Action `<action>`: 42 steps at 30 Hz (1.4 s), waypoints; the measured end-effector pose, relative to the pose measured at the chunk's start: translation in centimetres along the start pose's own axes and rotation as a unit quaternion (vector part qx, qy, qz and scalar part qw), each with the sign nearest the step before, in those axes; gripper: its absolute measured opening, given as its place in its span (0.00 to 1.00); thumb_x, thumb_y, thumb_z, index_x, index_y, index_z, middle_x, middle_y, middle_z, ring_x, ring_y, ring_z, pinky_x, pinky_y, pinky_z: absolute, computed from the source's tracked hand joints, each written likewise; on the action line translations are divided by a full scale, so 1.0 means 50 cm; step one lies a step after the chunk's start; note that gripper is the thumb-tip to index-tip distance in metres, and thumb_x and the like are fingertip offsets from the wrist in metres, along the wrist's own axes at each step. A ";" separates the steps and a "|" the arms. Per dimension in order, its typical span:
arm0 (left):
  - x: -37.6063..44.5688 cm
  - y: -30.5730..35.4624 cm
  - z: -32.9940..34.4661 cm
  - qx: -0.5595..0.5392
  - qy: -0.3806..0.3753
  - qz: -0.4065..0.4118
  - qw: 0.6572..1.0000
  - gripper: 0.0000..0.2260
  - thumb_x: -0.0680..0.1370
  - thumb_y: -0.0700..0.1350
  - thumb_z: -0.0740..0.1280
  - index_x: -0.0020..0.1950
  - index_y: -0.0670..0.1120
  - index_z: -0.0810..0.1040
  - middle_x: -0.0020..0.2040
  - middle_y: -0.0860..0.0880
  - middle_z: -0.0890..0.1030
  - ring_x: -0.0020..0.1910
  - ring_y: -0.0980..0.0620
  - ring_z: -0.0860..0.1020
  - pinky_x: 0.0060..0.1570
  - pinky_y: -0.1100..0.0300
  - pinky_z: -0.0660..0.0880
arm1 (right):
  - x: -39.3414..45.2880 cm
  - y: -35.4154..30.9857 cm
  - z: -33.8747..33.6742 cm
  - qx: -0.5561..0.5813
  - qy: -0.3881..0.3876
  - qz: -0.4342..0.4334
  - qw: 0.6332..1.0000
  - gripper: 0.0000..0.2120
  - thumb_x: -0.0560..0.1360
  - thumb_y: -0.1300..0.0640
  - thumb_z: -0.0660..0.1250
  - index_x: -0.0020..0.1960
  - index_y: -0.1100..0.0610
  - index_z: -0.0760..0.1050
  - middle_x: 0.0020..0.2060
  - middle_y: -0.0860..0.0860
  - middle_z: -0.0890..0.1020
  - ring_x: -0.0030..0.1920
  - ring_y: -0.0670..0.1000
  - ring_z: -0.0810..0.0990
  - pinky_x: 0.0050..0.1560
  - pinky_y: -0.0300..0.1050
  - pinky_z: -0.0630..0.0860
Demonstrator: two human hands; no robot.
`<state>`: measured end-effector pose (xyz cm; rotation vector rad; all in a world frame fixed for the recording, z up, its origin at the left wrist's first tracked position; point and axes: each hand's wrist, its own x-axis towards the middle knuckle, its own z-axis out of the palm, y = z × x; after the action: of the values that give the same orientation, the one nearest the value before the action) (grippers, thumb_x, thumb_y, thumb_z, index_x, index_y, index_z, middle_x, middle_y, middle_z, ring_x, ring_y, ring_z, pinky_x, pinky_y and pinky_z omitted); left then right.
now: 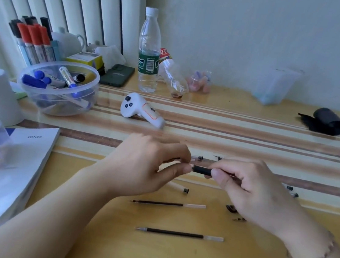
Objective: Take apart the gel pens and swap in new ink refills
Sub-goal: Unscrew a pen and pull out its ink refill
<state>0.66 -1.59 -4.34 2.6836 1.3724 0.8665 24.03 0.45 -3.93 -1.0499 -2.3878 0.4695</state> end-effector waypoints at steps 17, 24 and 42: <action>0.004 0.002 -0.002 -0.179 0.058 -0.067 0.980 0.20 0.82 0.49 0.58 0.31 0.44 0.67 0.25 0.45 0.67 0.26 0.48 0.65 0.26 0.53 0.63 | 0.004 -0.035 0.029 -0.018 0.165 -0.067 0.984 0.17 0.77 0.45 0.63 0.53 0.57 0.83 0.42 0.45 0.84 0.39 0.37 0.79 0.38 0.37 0.78; 0.004 0.001 0.002 -0.185 0.047 -0.081 0.978 0.22 0.81 0.52 0.58 0.31 0.42 0.73 0.23 0.49 0.68 0.24 0.51 0.67 0.26 0.58 0.65 | 0.006 -0.028 0.029 -0.040 0.181 -0.027 0.982 0.09 0.70 0.50 0.73 0.41 0.54 0.77 0.30 0.40 0.75 0.29 0.44 0.74 0.30 0.37 0.73; -0.007 -0.045 -0.061 -0.271 0.090 -0.185 0.940 0.15 0.75 0.48 0.64 0.33 0.42 0.78 0.24 0.49 0.63 0.22 0.56 0.59 0.24 0.67 0.57 | -0.003 0.013 -0.072 0.029 0.193 0.074 0.978 0.09 0.72 0.44 0.68 0.47 0.47 0.83 0.29 0.32 0.80 0.23 0.44 0.76 0.26 0.38 0.72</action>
<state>-2.63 -1.21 -2.46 1.9045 1.3499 1.2421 26.51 1.17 -1.36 -1.1784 -1.9536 0.3459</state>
